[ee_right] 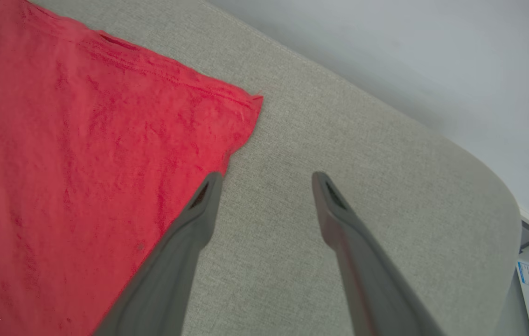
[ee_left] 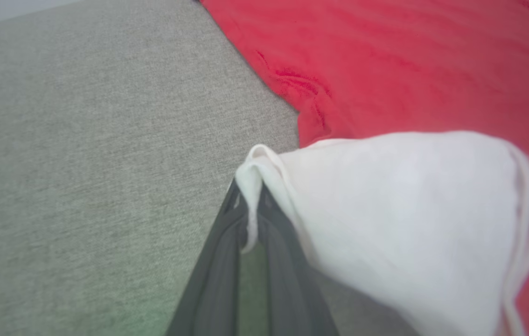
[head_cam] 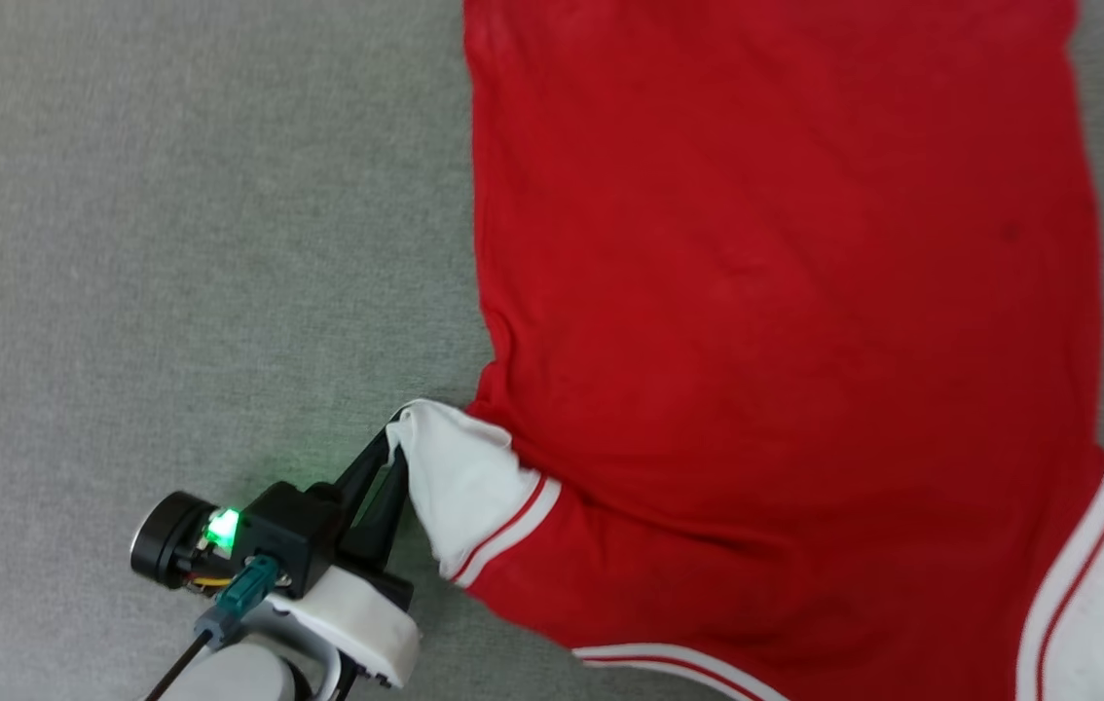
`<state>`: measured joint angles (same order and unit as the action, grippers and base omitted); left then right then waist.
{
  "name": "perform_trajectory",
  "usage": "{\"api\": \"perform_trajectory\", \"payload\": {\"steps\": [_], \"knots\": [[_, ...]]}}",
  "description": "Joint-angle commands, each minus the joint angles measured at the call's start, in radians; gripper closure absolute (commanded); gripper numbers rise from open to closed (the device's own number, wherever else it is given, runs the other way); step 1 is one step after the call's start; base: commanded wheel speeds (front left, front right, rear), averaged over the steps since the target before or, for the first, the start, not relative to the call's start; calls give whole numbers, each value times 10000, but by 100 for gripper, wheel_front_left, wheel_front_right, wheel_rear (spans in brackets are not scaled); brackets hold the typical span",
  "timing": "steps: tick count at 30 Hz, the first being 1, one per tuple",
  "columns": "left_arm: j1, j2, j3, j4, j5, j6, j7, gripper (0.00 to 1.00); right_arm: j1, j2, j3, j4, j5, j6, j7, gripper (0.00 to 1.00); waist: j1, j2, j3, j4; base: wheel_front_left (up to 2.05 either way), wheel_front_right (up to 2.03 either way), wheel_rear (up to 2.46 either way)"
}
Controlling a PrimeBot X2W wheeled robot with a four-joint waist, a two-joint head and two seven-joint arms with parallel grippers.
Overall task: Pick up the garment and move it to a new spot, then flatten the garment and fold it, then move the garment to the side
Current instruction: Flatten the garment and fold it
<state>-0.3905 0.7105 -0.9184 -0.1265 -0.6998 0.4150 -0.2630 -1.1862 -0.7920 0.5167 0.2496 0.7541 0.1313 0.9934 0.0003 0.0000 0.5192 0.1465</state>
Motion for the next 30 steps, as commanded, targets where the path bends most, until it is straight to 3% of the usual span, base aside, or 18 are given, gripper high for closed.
{"api": "perform_trajectory", "payload": {"steps": [1,5,10,18,19,20,26,30], "knots": [[-214,-82,34,-68,118,37,-11,100,-459,33,108,160,-35,-7,416,0,-3,0,725,571,0,0,0],[-436,-258,89,-212,361,98,-13,100,-1230,441,175,960,-132,-7,1333,0,-3,0,1271,833,0,0,0],[-648,-471,67,-314,647,49,11,100,-1550,1054,-94,1897,-393,-7,1545,0,-3,0,1809,1083,0,0,0],[-838,-641,-61,-126,891,-78,52,100,-89,1240,645,2626,-495,-7,1726,0,-3,0,2046,1166,0,0,0],[-844,-636,-68,-96,899,-89,52,100,-57,1262,637,2607,-420,-7,1606,55,-3,0,2003,1155,0,0,0],[-833,-619,-71,-60,900,-94,52,100,-71,1292,652,2555,-379,-5,1497,100,-3,0,1932,1133,0,0,0],[-319,-398,34,60,726,68,14,100,-606,1188,857,2056,-74,-5,291,100,-3,0,966,738,0,0,0],[184,-231,69,-34,557,193,9,100,-524,750,1255,1591,415,-7,-512,100,-3,0,74,418,0,0,0]]}}
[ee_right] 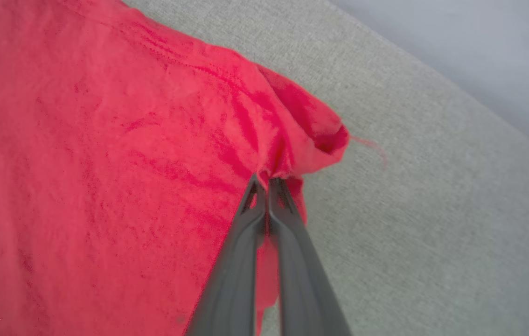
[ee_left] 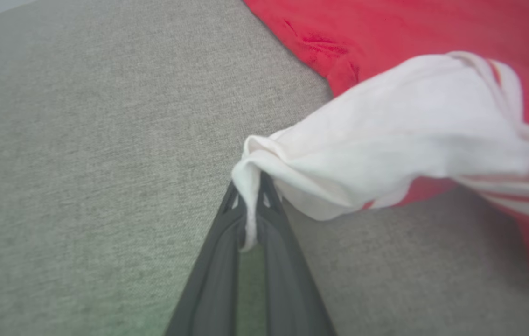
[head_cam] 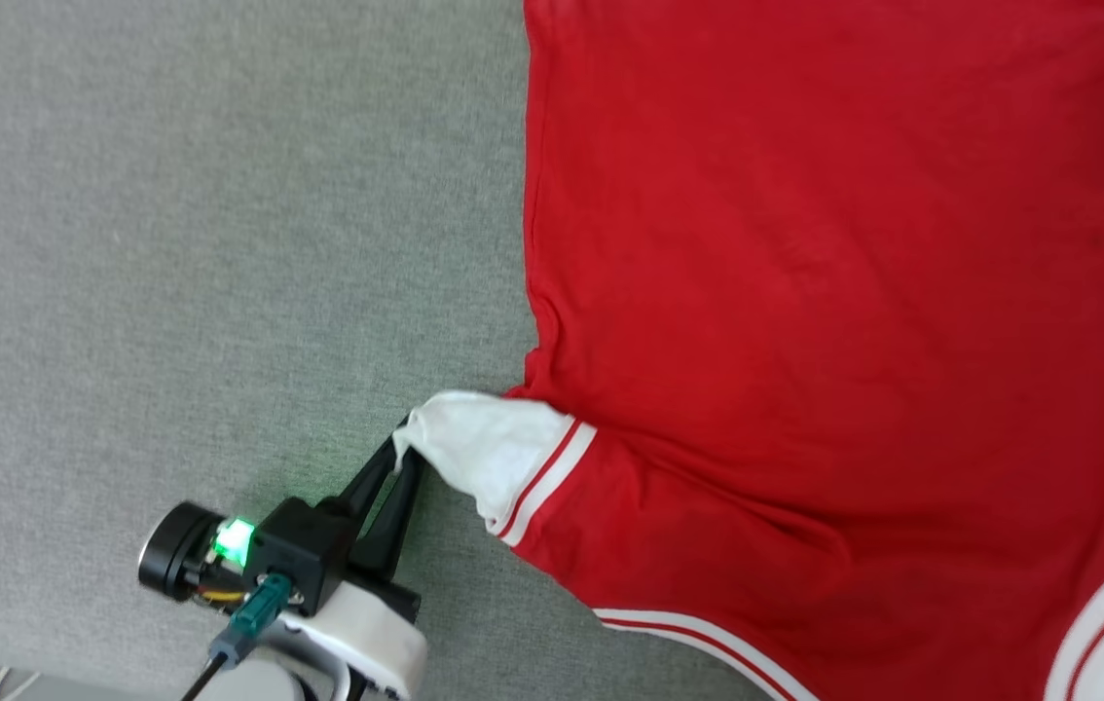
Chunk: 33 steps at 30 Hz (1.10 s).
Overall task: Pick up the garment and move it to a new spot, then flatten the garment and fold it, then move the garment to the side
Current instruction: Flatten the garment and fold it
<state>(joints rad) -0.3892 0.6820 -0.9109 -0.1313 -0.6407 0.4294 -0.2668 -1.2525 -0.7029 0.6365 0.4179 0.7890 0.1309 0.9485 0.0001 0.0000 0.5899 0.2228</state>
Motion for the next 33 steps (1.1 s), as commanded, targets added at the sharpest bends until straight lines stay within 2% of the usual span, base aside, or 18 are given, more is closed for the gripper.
{"api": "perform_trajectory", "payload": {"steps": [1,4,12,18,23,27,33], "knots": [[293,88,-5,-1,-68,83,39,100,270,-366,243,-259,160,-3,-288,100,-1,0,-890,-417,0,0,0],[690,288,12,-33,-195,215,40,100,815,-1115,796,-913,635,-3,-858,100,-1,0,-1577,-669,0,0,0],[1560,775,120,-286,-585,553,44,100,3364,-3792,1947,-2966,1682,-5,-2535,100,-1,0,-2895,-1370,0,0,0],[2093,1063,229,-476,-756,805,39,100,5862,-5099,2183,-3651,2482,-5,-3748,100,-1,0,-3307,-1962,0,0,0],[2380,1181,376,-593,-826,918,28,100,8002,-5372,2424,-3664,3249,-5,-4503,100,-1,0,-3359,-2368,0,0,0],[2405,1201,435,-597,-818,879,23,100,9066,-5085,2480,-3507,3536,-5,-4970,100,-1,0,-3291,-2493,0,0,0],[2265,1109,477,-487,-758,748,19,100,10127,-4186,2128,-2922,3611,-5,-5678,100,-1,0,-3186,-2557,0,0,0]]}}
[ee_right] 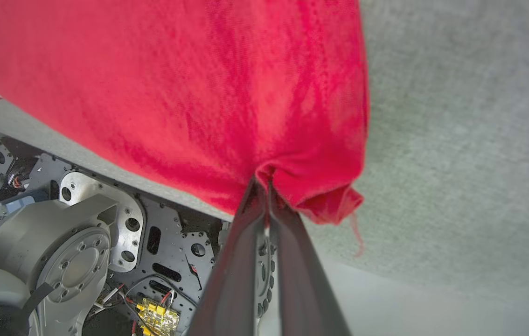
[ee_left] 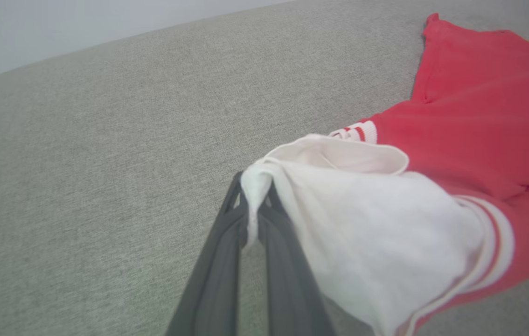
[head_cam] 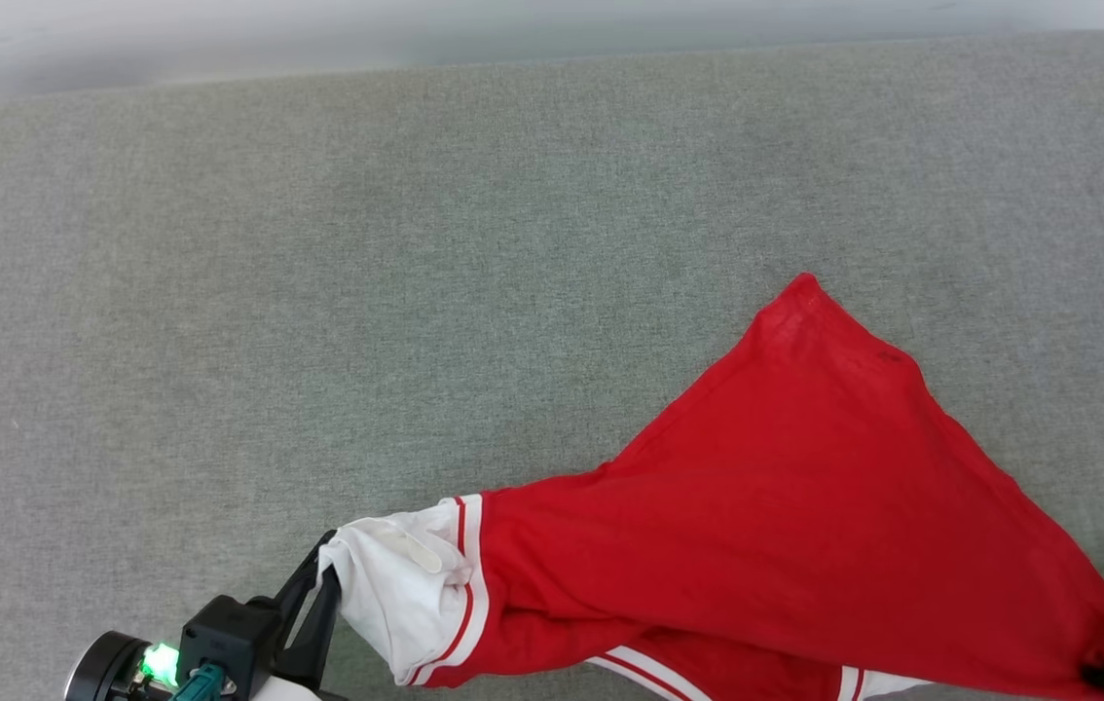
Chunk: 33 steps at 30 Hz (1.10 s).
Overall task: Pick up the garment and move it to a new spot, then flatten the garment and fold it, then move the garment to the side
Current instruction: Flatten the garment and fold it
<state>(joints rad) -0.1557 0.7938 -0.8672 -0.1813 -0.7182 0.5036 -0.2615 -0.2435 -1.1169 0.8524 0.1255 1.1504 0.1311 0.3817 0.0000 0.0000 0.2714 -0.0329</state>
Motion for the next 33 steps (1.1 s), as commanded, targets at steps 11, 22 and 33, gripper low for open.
{"api": "perform_trajectory", "payload": {"steps": [11,22,33], "knots": [[-85,-101,79,78,51,-83,-40,100,-1577,-245,-2334,-1248,-1140,-5,-106,0,0,0,-73,93,0,0,0],[-938,-496,-132,197,467,-391,89,100,-5307,1306,-1805,-1929,-2443,-5,3797,0,0,0,723,706,0,0,0],[-1743,-983,-267,372,841,-606,106,100,-7836,3230,467,406,-3105,-5,5163,0,0,0,1791,1295,0,0,0]]}}
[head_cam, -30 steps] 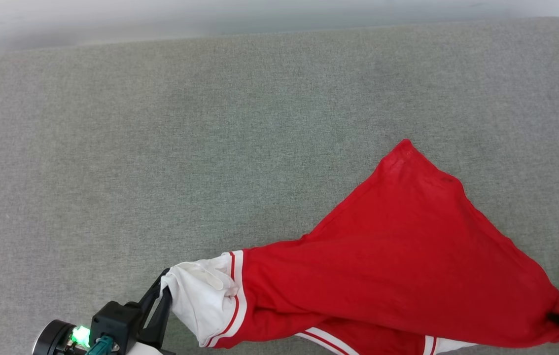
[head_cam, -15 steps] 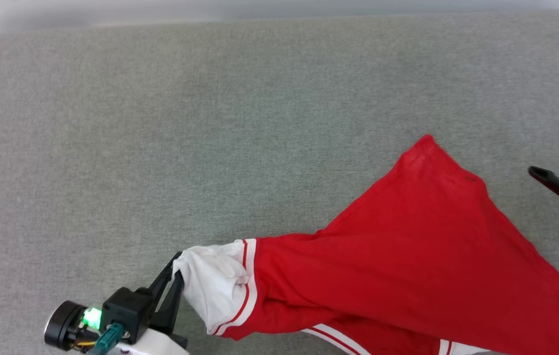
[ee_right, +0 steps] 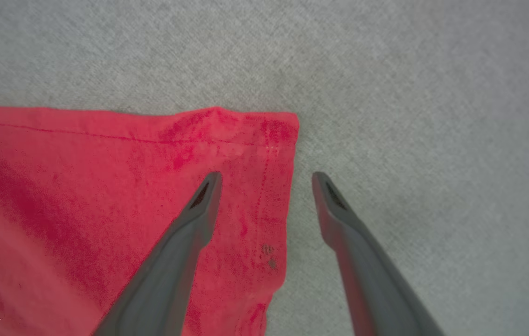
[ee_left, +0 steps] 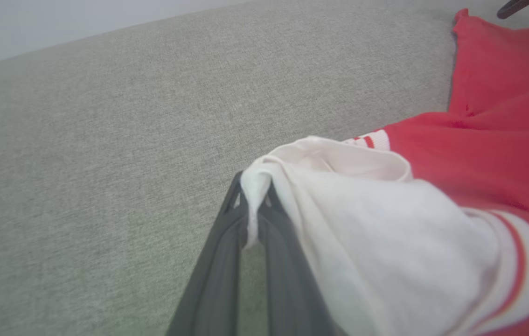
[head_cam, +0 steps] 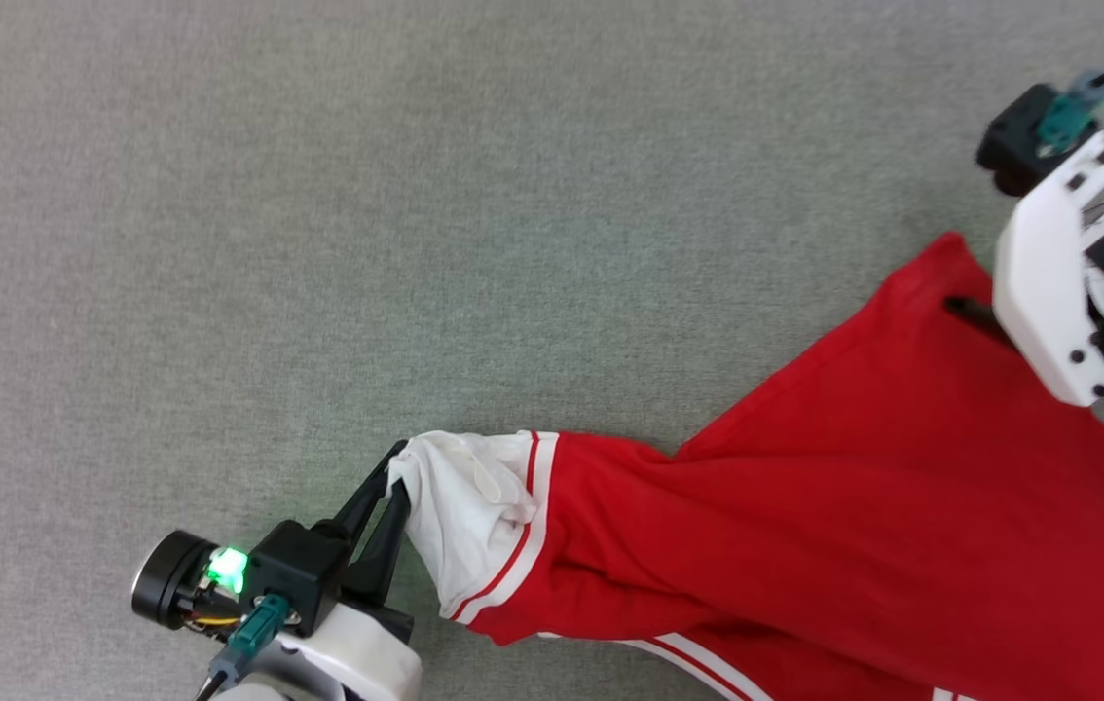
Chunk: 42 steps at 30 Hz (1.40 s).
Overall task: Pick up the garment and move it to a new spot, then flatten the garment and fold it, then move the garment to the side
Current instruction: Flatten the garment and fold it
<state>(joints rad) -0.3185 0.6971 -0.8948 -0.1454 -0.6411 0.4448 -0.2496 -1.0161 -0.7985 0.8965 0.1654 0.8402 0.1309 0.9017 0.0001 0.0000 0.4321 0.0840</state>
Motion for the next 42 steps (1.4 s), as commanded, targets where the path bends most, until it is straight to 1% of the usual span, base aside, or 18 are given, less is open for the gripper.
{"api": "perform_trajectory", "payload": {"steps": [1,5,8,11,13,16,22,25,29,33,37,40,42], "knots": [[-181,-48,5,22,87,-33,-16,100,-194,134,233,169,-1,-3,-65,0,-1,0,283,168,0,0,0],[-389,-158,6,76,169,-94,-35,100,-239,305,1260,657,45,-3,-217,0,-1,0,603,275,0,0,0],[-486,-240,-19,166,216,-141,-47,100,181,341,2165,993,246,-2,-341,0,-1,0,694,333,0,0,0],[-533,-303,-13,295,171,-187,-58,100,303,384,2708,1156,510,2,-718,0,-1,0,636,296,0,0,0],[-474,-283,0,419,129,-232,-67,100,200,467,2820,1207,645,12,-1148,100,-1,0,449,210,0,0,0],[-407,-228,6,558,94,-307,-85,100,-149,542,2777,1271,784,9,-2006,100,-1,0,-44,28,0,0,0],[-836,156,141,701,180,-548,70,100,-749,564,2262,1600,1146,-5,-4041,100,-1,0,-1301,-356,0,0,0],[-1353,445,317,546,299,-677,238,100,-952,591,2008,1692,1357,-3,-4857,100,-1,0,-1795,-583,0,0,0],[-2349,814,662,232,382,-977,597,100,-1274,578,1584,1829,1400,-5,-5884,100,-1,0,-2139,-879,0,0,0],[-3649,1102,1088,162,485,-1408,1019,100,-1733,770,981,2086,1253,-5,-6769,100,-1,0,-2072,-1144,0,0,0],[-5187,1303,1463,313,631,-1916,1541,100,-2352,1090,375,2425,904,-3,-7318,100,-1,0,-1656,-1414,0,0,0],[-6551,1333,1772,441,745,-2343,1964,100,-3092,1327,-219,2756,615,-5,-7548,100,-1,0,-1108,-1583,0,0,0],[-7508,1212,1911,626,809,-2645,2253,100,-3609,1498,-619,2982,386,-5,-7618,100,-1,0,-702,-1616,0,0,0]]}}
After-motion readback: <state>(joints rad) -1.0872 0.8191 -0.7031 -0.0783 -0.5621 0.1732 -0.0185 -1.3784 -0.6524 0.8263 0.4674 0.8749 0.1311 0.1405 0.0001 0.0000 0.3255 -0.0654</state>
